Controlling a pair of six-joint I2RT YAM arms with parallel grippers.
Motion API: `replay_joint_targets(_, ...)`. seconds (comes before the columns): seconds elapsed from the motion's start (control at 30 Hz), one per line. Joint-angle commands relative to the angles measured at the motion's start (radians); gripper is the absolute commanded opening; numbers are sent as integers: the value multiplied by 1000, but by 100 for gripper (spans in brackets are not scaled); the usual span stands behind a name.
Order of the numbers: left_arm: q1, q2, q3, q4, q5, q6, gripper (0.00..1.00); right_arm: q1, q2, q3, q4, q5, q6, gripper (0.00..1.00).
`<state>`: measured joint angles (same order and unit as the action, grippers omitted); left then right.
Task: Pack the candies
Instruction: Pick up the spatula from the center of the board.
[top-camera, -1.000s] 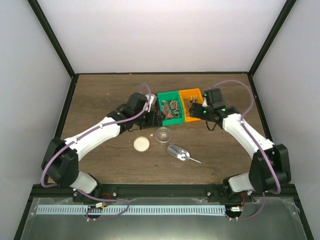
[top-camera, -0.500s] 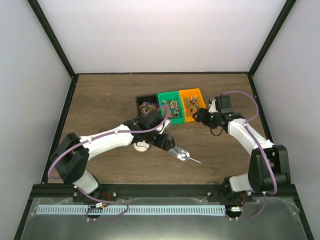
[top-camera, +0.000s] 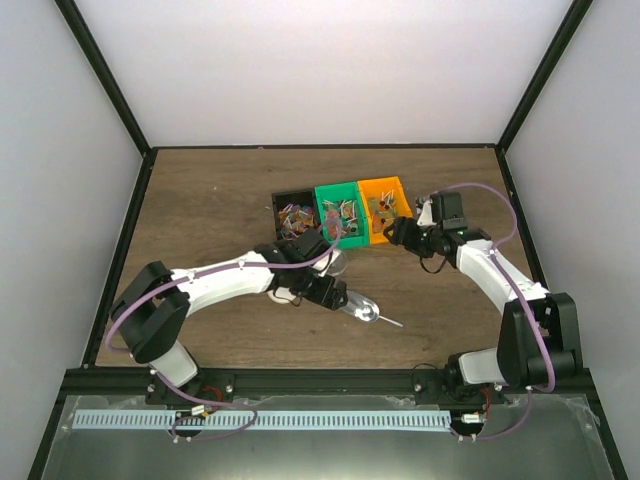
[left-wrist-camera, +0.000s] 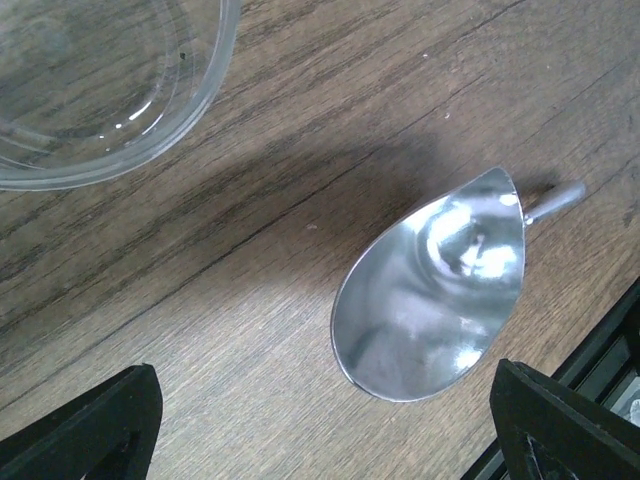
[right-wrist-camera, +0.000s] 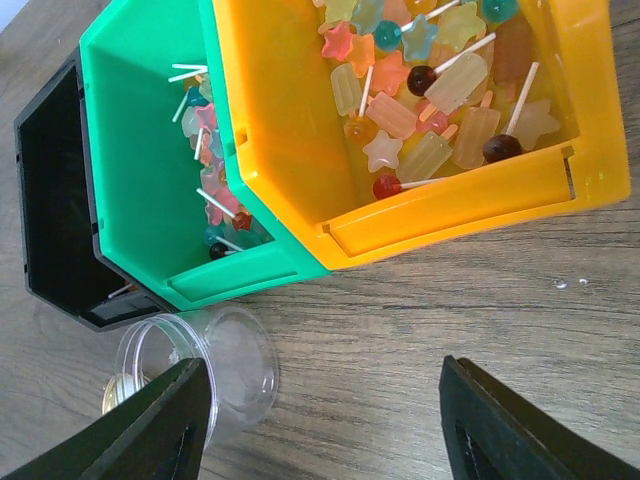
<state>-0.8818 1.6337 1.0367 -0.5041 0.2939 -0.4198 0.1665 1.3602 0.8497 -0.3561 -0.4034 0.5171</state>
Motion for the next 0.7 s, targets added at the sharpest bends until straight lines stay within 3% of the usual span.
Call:
replay_joint_targets(0.0, -8, 33, -9, 12, 27, -12, 91, -10, -14, -7, 12, -18, 4, 65)
replay_joint_targets(0.67, -9, 173, 129, -20, 15, 53, 81, -10, 23, -9, 20, -54, 7, 63)
